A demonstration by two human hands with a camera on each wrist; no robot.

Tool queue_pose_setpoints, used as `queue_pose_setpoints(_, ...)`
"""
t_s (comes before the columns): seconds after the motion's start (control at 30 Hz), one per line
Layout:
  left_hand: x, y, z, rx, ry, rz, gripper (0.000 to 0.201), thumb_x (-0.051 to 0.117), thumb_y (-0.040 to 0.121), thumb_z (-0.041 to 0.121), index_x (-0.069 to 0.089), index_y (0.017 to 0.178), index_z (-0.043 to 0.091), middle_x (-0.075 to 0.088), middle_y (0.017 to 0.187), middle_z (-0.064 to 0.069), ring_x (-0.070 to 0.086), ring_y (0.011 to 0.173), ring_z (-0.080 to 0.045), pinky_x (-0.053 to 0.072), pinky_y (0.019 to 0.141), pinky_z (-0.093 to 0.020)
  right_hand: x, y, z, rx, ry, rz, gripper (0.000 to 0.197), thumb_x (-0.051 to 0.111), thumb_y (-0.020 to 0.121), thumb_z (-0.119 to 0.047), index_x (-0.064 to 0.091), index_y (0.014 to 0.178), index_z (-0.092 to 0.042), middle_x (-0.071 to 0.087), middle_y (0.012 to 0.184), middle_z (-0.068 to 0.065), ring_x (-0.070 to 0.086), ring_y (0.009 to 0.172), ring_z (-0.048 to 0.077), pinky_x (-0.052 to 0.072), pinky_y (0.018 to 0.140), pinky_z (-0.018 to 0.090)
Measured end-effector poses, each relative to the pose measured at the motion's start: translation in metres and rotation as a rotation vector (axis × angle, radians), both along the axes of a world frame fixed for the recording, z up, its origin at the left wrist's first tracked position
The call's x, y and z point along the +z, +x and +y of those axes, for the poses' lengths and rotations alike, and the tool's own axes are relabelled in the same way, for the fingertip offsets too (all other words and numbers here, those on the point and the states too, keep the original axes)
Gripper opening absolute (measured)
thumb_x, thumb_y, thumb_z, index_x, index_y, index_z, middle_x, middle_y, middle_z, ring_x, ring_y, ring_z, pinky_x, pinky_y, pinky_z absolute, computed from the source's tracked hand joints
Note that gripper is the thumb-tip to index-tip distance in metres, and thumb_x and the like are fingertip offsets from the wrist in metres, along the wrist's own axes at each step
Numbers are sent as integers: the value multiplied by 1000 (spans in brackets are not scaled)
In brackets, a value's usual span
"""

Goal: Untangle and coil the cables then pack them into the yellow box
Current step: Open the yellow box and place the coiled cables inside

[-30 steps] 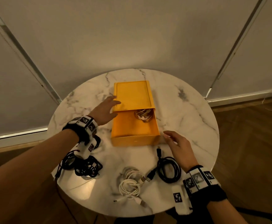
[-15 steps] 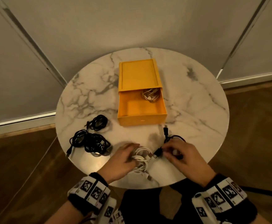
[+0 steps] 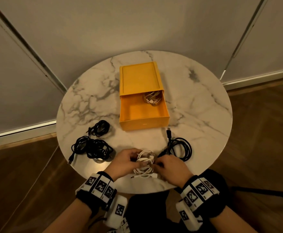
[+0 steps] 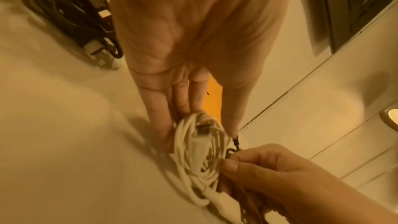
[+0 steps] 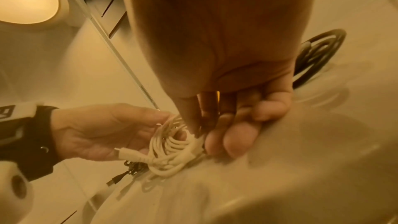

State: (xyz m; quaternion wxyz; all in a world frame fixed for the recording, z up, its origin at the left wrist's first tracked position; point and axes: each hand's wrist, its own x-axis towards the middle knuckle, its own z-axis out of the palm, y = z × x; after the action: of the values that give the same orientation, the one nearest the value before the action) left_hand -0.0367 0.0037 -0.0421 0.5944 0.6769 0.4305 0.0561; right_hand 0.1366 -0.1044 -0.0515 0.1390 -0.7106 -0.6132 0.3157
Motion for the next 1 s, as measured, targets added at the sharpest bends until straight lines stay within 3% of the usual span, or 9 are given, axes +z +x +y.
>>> queue_pose_setpoints(0.17,2,5,-11,111,69,-77,18,72,83,9,73,101,10,75,97,3,69,92,-5,49,78,-14,4,3,-4,-53,10,82,45,54,94,-46,54,57,-20,63,61,6,58,58,17,50,60,40)
queue_pose_setpoints(0.27,1,2,-13,108,160,-42,18,71,85,12,74,102,14,75,94,8,68,86,3,47,71,-10,3,5,-9,-80,14,148,52,48,95,-50,61,62,-13,66,62,9,60,55,17,52,63,42)
queue_pose_setpoints(0.33,4,-4,-9,77,221,-9,15,69,87,16,75,101,17,75,91,7,67,78,5,46,62,-10,3,6,-13,-163,4,271,56,43,98,-51,59,58,-15,68,60,8,61,49,15,54,64,39)
queue_pose_setpoints(0.47,17,-12,4,114,197,-41,12,67,89,17,76,96,22,76,88,6,71,86,-9,55,74,-27,7,4,-16,-284,-18,373,62,38,97,-57,61,59,-13,69,59,6,61,43,15,53,58,27)
queue_pose_setpoints(0.57,41,-5,16,260,114,-113,12,66,88,16,74,98,18,76,86,-3,70,80,-17,55,61,-30,9,3,-16,-249,-1,299,57,37,92,-57,60,58,-17,69,61,5,62,47,12,53,61,29)
queue_pose_setpoints(0.73,75,26,50,401,159,-228,17,65,89,18,70,105,13,75,85,-7,70,76,-21,56,52,-29,8,2,-14,-255,-9,254,61,40,95,-61,60,57,-16,67,57,4,56,43,6,54,62,30)
queue_pose_setpoints(0.83,85,52,75,509,104,-279,24,67,89,22,64,110,10,71,91,-14,69,77,-25,55,50,-30,8,3,-11,-243,-33,231,55,44,97,-53,61,58,-18,62,51,0,55,42,6,52,59,27)
queue_pose_setpoints(0.9,82,71,94,529,71,-264,22,67,89,21,62,107,9,69,94,-16,67,72,-26,53,47,-28,8,3,-11,-245,-38,216,49,46,97,-45,64,61,-16,63,53,1,57,45,9,51,58,26)
queue_pose_setpoints(1.0,64,98,120,472,21,-111,20,69,88,20,59,103,12,64,107,-19,65,77,-28,53,44,-30,6,2,-10,-256,-17,184,54,46,96,-49,65,65,-9,68,60,7,53,44,8,54,62,32)
